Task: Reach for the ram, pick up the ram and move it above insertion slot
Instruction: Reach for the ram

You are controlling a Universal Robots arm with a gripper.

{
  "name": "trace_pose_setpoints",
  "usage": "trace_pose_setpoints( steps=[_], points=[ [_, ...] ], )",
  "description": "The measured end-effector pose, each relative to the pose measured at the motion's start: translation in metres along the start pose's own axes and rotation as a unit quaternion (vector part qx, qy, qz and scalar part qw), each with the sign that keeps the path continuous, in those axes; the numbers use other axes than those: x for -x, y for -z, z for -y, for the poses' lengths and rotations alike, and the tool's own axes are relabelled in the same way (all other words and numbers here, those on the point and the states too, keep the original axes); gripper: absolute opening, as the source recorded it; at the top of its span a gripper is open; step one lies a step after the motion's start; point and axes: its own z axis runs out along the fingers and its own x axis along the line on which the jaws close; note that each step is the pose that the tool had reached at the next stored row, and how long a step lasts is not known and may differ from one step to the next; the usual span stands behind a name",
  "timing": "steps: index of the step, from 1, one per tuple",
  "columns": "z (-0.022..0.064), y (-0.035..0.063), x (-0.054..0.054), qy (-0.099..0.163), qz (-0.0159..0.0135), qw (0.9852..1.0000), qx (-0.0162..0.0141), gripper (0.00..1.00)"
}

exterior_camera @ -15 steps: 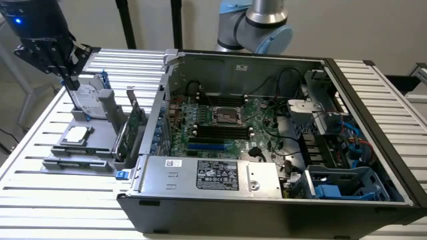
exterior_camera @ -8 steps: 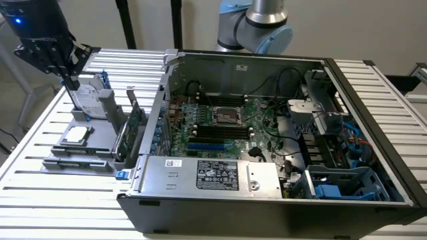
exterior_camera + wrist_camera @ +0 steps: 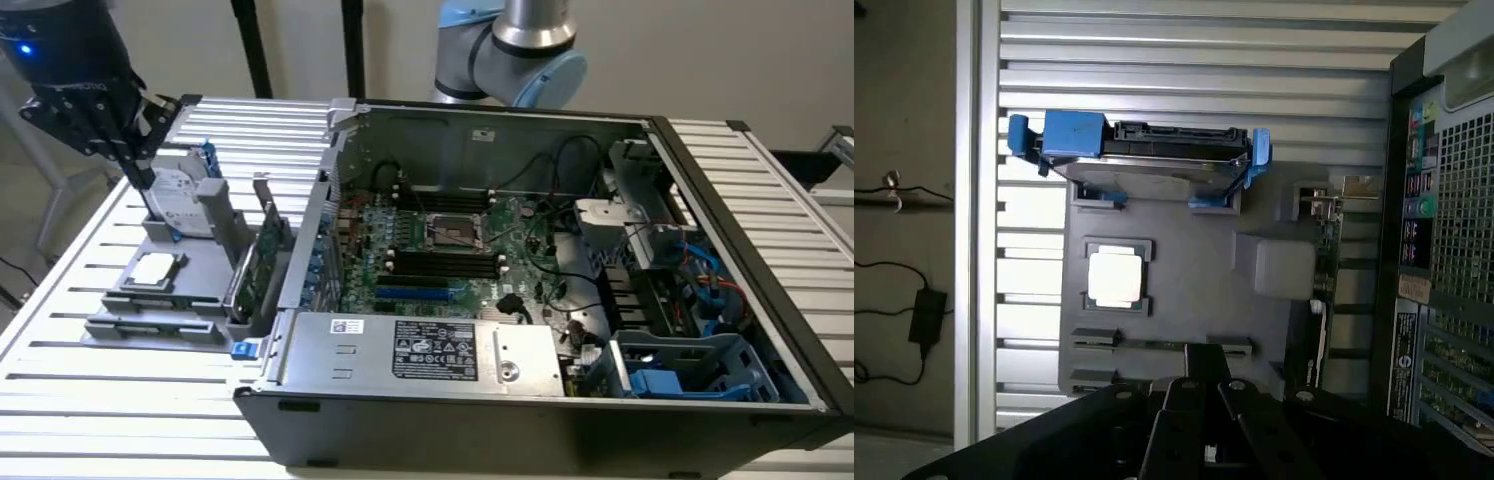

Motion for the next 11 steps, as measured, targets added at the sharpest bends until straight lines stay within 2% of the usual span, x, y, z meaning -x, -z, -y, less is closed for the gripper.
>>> trace_pose_setpoints(
  steps=[3,4,7,11],
  points=[
    [0.0134,0.0000,0.000,0.000,0.0000,1.0000,0.0000,0.11],
    [0.0213,-0.0008,0.000,0.000,-0.0001,1.0000,-0.0001,0.11],
    [0.0304,-0.0032,-0.001,0.000,0.0000,1.0000,-0.0008,0.11],
    [0.0374,-0.0073,-0.005,0.000,-0.0001,1.0000,-0.0031,0.11]
  ],
)
